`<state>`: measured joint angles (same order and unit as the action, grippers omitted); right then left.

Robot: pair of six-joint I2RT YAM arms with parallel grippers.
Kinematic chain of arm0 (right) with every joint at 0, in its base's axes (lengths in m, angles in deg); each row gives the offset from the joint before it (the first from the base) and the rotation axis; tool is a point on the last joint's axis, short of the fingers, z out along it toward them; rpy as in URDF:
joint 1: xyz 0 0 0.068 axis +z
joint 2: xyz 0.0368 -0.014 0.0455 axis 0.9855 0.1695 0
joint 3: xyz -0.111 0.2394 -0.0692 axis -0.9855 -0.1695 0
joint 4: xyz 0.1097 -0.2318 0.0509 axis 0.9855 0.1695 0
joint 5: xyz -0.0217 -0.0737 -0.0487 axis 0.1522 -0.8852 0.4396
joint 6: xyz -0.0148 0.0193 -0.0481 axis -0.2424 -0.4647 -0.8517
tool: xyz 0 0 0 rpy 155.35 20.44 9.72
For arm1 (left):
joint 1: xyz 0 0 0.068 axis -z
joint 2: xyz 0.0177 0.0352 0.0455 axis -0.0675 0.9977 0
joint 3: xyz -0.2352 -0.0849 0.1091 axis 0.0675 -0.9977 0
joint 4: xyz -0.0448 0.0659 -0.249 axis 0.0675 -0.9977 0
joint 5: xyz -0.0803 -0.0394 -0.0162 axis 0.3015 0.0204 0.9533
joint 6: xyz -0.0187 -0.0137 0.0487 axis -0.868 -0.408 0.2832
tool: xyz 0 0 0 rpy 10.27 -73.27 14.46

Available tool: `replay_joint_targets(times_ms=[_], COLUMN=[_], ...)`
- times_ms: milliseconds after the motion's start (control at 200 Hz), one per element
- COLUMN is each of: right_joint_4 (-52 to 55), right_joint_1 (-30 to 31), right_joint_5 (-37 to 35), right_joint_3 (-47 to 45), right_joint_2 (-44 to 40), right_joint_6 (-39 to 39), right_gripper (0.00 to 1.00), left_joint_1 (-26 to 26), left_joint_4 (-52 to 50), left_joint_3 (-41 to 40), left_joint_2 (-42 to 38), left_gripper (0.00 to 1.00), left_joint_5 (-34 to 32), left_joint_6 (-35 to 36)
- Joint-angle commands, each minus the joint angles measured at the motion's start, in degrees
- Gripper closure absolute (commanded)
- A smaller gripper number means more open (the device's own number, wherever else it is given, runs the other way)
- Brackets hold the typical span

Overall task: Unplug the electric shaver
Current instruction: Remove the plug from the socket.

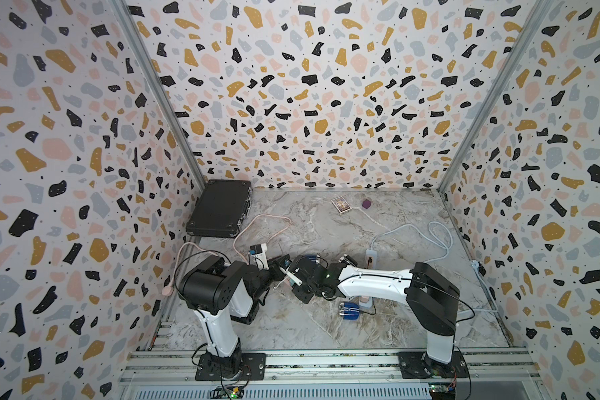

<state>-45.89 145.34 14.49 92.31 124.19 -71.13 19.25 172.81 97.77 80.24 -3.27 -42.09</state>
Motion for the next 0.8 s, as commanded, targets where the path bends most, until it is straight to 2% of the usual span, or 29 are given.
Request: replay_joint_targets(times_ms=[0,145,290,430,581,796], right_joint_4=[5.1,5.0,5.4,5.8,7.4,6.7], right_joint_1=[0.1,-0.3,-0.6,-0.7,-0.7,-0.7], right_joint_5=[1.4,1.5,2.1,2.7,2.1,1.2], right_joint_3=[-0.8,-0.9,-0.7,-0.5,1.3,2.2], right_joint_2=[-2.9,-3.7,-3.8,-4.5,-5.2,-4.9], right_joint_6=[-0.1,-1.0,-1.4,-1.2,-1.8,-2.1], right_gripper=[0.95,0.94,0.94,0.94,0.96,1.0], left_joint_1=[0.3,0.4,4.0,7.1,8.3,8.6], left_joint_4=[-11.1,-20.6,-36.6,-46.3,-51.7,-49.1], left_joint_3=[-2.1,-2.6,2.3,4.1,5.0,2.6], left_joint_2=[-0.4,-6.7,-12.5,-17.6,-19.8,-17.3], left_gripper=[0.52,0.51,0.5,0.52,0.54,0.62], left_joint_5=[0.6,-2.4,-6.0,-12.1,-14.8,-15.8], left_joint_6=[-0.9,3.5,6.9,8.4,7.9,5.8])
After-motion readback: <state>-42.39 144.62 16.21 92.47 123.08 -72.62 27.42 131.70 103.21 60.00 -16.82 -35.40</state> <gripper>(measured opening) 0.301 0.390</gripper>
